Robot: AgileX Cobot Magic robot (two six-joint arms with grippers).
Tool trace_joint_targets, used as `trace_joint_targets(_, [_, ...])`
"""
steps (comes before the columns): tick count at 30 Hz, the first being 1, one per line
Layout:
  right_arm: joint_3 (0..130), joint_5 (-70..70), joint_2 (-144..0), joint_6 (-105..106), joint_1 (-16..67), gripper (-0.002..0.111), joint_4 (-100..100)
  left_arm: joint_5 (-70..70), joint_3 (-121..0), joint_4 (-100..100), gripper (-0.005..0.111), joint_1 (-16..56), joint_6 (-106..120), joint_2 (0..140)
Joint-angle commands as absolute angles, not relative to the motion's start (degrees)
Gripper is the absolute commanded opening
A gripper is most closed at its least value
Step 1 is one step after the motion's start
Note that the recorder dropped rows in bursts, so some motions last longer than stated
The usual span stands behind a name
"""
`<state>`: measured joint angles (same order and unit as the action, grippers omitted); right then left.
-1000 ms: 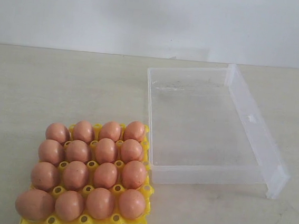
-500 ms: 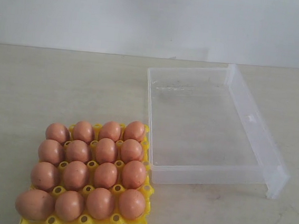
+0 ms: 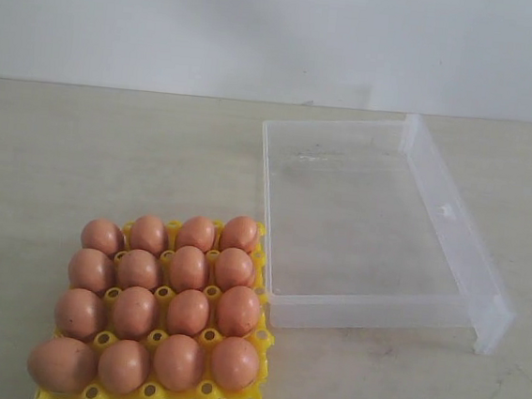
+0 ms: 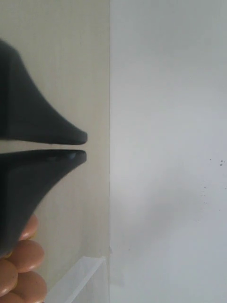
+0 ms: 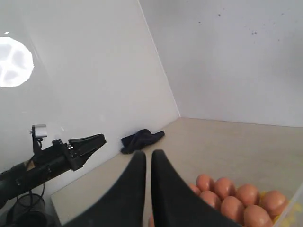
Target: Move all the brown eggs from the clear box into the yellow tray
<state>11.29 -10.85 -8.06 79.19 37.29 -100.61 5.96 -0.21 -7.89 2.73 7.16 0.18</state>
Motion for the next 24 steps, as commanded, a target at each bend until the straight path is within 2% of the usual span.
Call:
trace_joint_targets(1, [11.03, -14.06, -7.08, 77.17, 37.14, 0.001, -99.95, 5.68, 0.00, -7.91, 0.004, 2.57, 7.33, 0.00])
trace_joint_targets(7, [11.91, 0.00, -4.55, 93.76, 37.14, 0.001, -99.95, 5.92, 0.00, -7.91, 0.004, 2.57, 7.33, 0.00])
trace_joint_targets(12, [13.09, 3.43, -3.57, 99.58, 37.14, 0.001, -99.57, 5.92, 0.00, -7.91, 0.004, 2.57, 7.33, 0.00])
trace_joint_targets(14, [12.80, 3.92, -3.83, 87.13, 35.88, 0.001, -88.22, 5.92, 0.00, -7.91, 0.004, 2.57, 7.33, 0.00])
trace_joint_targets(18, [7.82, 5.17, -4.22, 37.96, 27.20, 0.001, -50.24, 5.92, 0.00, -7.91, 0.004, 2.57, 7.33, 0.00])
trace_joint_targets(20, [4.03, 3.90, -4.10, 27.24, 21.78, 0.001, -43.14, 5.92, 0.00, -7.91, 0.004, 2.57, 7.33, 0.00])
trace_joint_targets(23, [0.00, 0.00, -2.33, 23.23, 12.20, 0.001, -42.99, 5.92, 0.00, -7.91, 0.004, 2.57, 7.33, 0.00])
trace_joint_targets(24, [0.00, -6.34, -1.24, 22.67, 8.29, 0.001, -42.28, 5.92, 0.00, -7.91, 0.004, 2.57, 7.33, 0.00])
